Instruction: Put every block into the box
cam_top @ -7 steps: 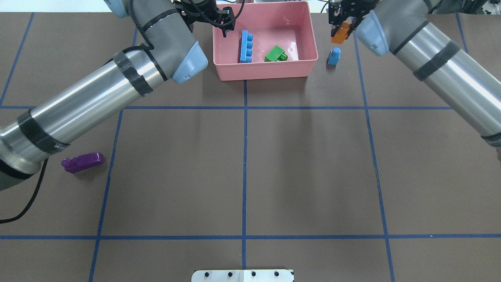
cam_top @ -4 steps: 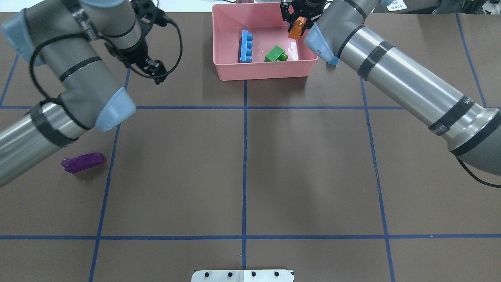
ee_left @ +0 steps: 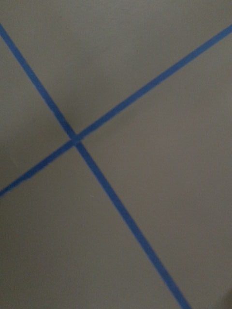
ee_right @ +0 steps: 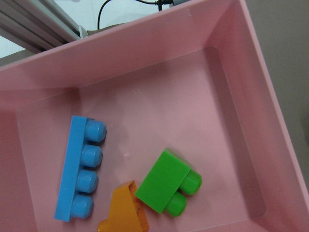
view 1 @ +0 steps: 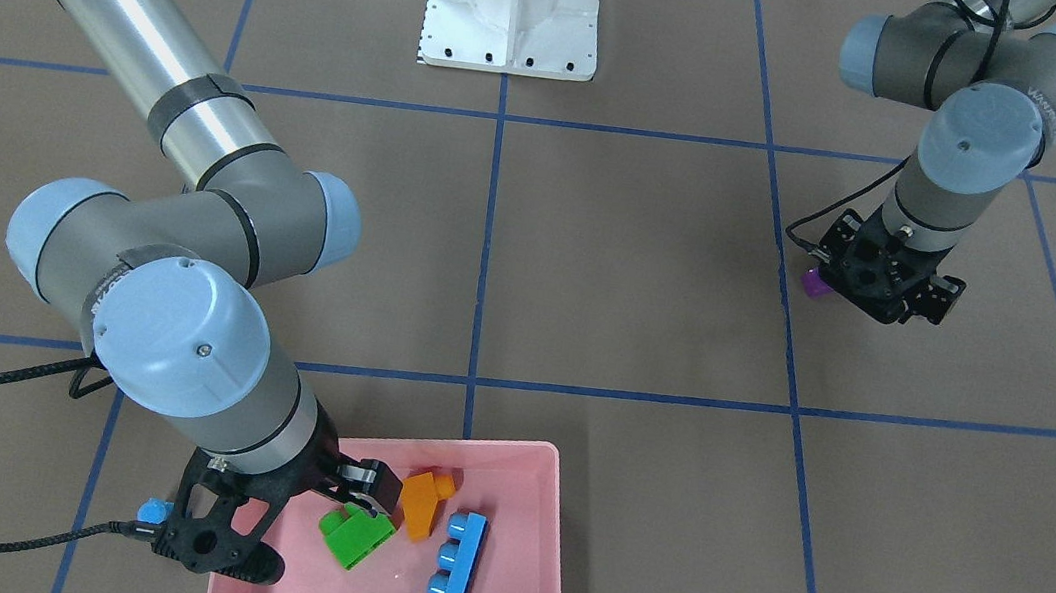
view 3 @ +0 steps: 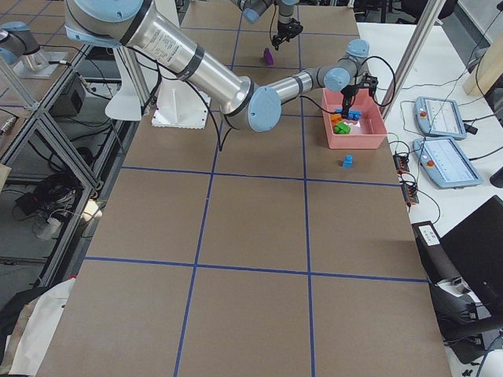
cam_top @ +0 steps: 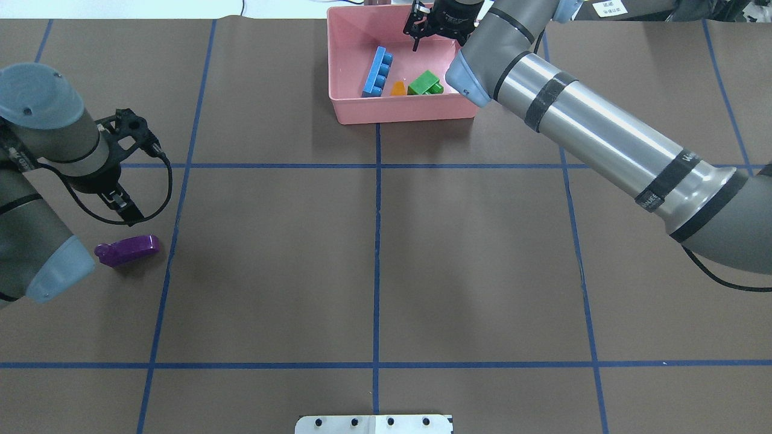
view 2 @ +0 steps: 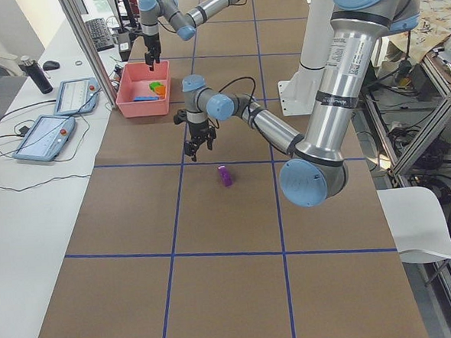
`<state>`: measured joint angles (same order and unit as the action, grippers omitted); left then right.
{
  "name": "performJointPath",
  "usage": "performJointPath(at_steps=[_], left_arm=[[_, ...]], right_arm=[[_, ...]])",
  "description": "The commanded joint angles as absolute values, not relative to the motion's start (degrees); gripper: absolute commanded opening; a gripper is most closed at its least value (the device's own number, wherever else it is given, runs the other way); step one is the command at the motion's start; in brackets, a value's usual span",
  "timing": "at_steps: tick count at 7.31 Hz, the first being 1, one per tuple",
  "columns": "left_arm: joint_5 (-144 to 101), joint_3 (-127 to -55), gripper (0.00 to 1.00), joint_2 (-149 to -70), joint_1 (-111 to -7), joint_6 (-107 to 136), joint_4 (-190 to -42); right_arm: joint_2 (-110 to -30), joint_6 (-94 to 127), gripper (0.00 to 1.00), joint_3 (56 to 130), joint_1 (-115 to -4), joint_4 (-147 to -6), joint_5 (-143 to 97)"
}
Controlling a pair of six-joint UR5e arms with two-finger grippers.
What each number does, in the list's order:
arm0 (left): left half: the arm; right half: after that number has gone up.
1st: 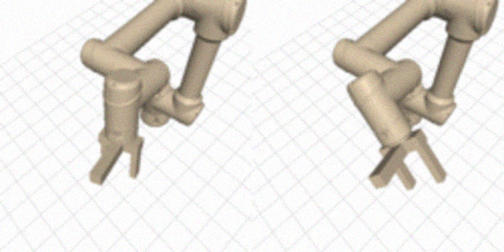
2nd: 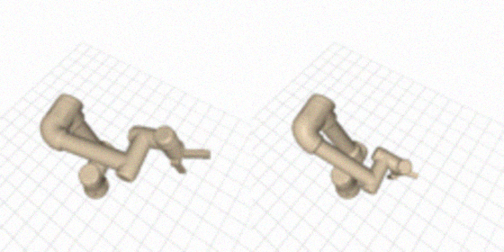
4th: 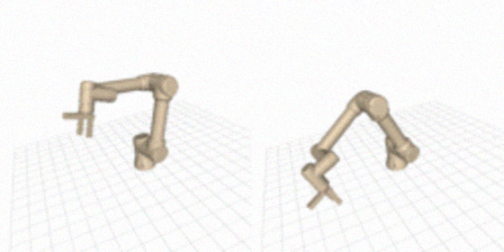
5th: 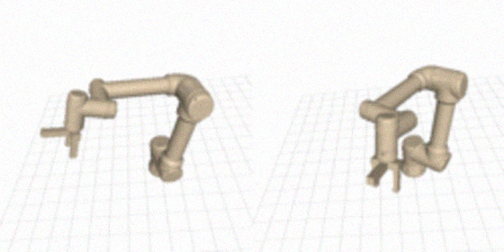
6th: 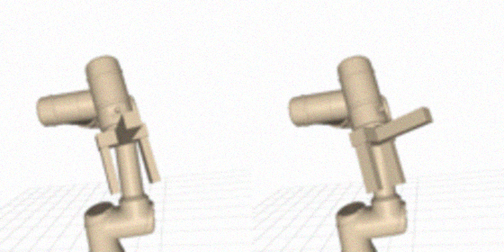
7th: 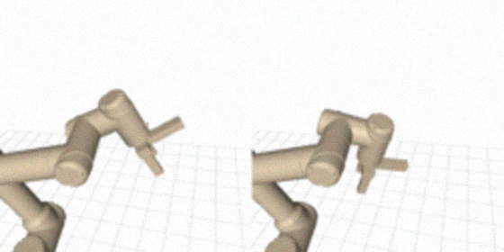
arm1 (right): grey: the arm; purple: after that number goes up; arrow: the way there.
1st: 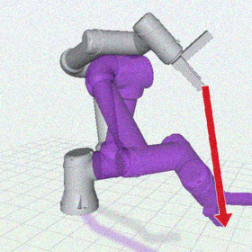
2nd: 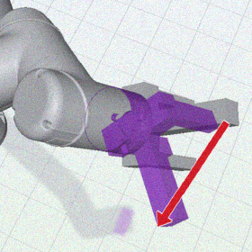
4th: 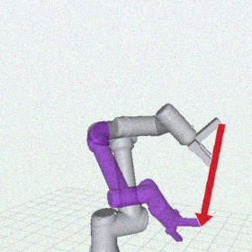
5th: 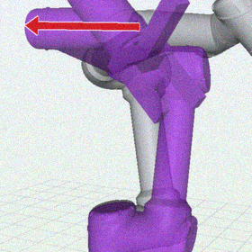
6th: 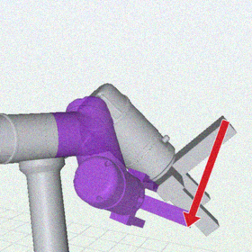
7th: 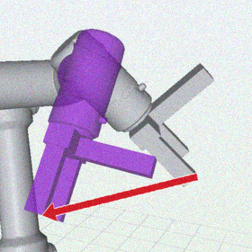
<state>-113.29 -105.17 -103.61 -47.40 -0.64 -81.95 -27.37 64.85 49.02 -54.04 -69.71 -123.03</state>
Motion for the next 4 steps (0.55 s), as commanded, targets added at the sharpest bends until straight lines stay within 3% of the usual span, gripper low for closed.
performJointPath(at_steps=[1, 4], left_arm=[[-113.2, -104.6, 0.99, -101.9, -41.8, -5.7, -82.0], [-113.2, -104.4, 0.93, -102.1, -38.9, -5.9, -82.0]], right_arm=[[-27.6, 63.6, 1.0, 49.2, -56.1, -69.9, -125.2], [-28.6, 60.5, 1.0, 49.2, -58.2, -70.0, -125.6]])
